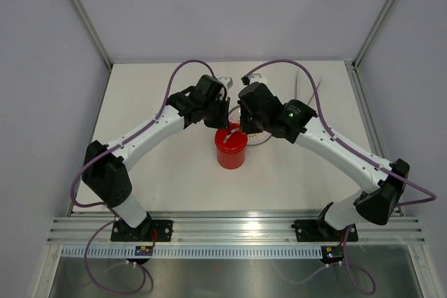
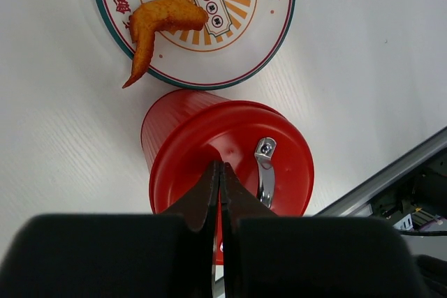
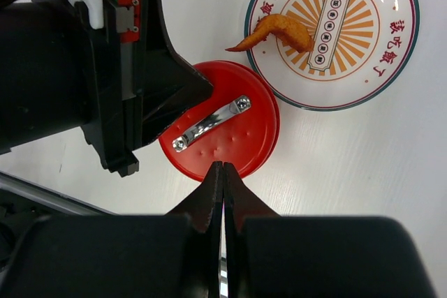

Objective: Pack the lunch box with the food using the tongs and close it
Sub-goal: Close the box lid on the packing box.

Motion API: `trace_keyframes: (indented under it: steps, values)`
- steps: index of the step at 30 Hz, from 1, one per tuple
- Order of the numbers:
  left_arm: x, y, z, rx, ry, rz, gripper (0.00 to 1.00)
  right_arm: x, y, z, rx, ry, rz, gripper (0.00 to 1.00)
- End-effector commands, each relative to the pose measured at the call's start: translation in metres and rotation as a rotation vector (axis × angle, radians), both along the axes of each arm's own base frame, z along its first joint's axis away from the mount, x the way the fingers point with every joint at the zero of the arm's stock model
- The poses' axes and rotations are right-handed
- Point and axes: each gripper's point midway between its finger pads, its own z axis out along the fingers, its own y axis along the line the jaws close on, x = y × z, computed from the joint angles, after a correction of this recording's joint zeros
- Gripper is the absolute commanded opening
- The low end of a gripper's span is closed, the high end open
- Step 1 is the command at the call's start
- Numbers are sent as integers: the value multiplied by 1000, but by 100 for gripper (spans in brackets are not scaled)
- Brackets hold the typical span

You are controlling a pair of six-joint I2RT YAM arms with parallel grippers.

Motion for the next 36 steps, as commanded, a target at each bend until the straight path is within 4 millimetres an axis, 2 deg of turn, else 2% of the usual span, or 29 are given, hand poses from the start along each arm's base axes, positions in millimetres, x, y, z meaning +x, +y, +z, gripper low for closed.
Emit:
trace_keyframes:
  steps: [1,5,7,8,12,15,16,20,22,26,28,30,33,36]
  values:
    - [-14,18,-20,102,69,10,0,1,-1,1,5,-19,-18,0]
    - [-9,19,7,89,19,19,0,5,7,-14,-22,15,-5,0]
    - [-8,20,22,70,-13,24,0,8,9,-9,-18,3,-4,0]
    - [-8,21,27,67,-22,27,0,10,9,-4,-16,-8,-5,0]
    - [-6,21,58,27,-83,31,0,21,3,39,2,-115,-33,0]
    - [-4,19,76,-5,-116,31,0,24,2,57,14,-150,-30,0]
    - [-3,17,81,-16,-125,25,0,25,4,56,11,-149,-27,0]
    - [-1,14,72,-10,-109,26,0,24,9,29,-22,-94,-16,0]
    - [0,9,61,-16,-87,17,0,23,12,1,-47,-47,-17,0]
    - [0,6,27,10,-34,17,0,17,13,-50,-94,44,-23,0]
    - [-3,7,2,41,16,15,0,13,11,-79,-126,97,-22,0]
    - [-7,8,-14,57,54,13,0,7,11,-91,-136,134,-13,0]
    - [-11,8,-14,51,58,11,0,7,11,-81,-121,117,-8,0]
    - [-9,12,2,44,25,15,0,11,10,-49,-85,54,-9,0]
